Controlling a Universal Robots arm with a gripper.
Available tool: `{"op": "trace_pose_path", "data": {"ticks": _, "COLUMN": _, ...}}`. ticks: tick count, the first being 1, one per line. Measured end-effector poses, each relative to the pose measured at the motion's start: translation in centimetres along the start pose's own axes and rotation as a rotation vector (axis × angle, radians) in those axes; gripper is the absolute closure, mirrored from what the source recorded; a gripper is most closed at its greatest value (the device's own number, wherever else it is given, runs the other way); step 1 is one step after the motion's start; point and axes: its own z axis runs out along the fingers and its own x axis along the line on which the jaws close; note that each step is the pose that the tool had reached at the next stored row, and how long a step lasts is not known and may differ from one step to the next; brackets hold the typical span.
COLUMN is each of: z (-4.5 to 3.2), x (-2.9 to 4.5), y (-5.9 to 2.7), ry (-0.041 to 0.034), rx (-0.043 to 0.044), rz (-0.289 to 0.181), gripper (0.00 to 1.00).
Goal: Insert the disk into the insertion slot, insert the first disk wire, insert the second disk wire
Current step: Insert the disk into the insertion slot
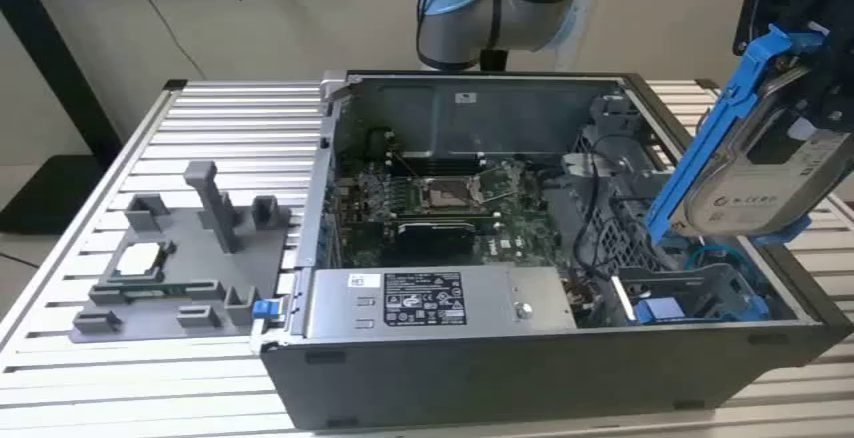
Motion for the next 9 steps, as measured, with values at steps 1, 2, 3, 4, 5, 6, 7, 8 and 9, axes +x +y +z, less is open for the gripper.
{"op": "trace_pose_path", "data": {"ticks": 1, "z": 0.00, "x": 0.00, "y": 0.00, "ry": 0.0000, "rx": 0.0000, "rz": 0.000, "gripper": 1.00}}
{"op": "trace_pose_path", "data": {"ticks": 2, "z": 0.00, "x": 0.00, "y": 0.00, "ry": 0.0000, "rx": 0.0000, "rz": 0.000, "gripper": 1.00}}
{"op": "trace_pose_path", "data": {"ticks": 3, "z": 0.00, "x": 0.00, "y": 0.00, "ry": 0.0000, "rx": 0.0000, "rz": 0.000, "gripper": 1.00}}
{"op": "trace_pose_path", "data": {"ticks": 4, "z": 0.00, "x": 0.00, "y": 0.00, "ry": 0.0000, "rx": 0.0000, "rz": 0.000, "gripper": 1.00}}
{"op": "trace_pose_path", "data": {"ticks": 5, "z": 0.00, "x": 0.00, "y": 0.00, "ry": 0.0000, "rx": 0.0000, "rz": 0.000, "gripper": 1.00}}
{"op": "trace_pose_path", "data": {"ticks": 6, "z": 0.00, "x": 0.00, "y": 0.00, "ry": 0.0000, "rx": 0.0000, "rz": 0.000, "gripper": 1.00}}
{"op": "trace_pose_path", "data": {"ticks": 7, "z": 0.00, "x": 0.00, "y": 0.00, "ry": 0.0001, "rx": 0.0000, "rz": 0.000, "gripper": 1.00}}
{"op": "trace_pose_path", "data": {"ticks": 8, "z": 0.00, "x": 0.00, "y": 0.00, "ry": 0.0000, "rx": 0.0000, "rz": 0.000, "gripper": 1.00}}
{"op": "trace_pose_path", "data": {"ticks": 9, "z": 0.00, "x": 0.00, "y": 0.00, "ry": 0.0000, "rx": 0.0000, "rz": 0.000, "gripper": 1.00}}
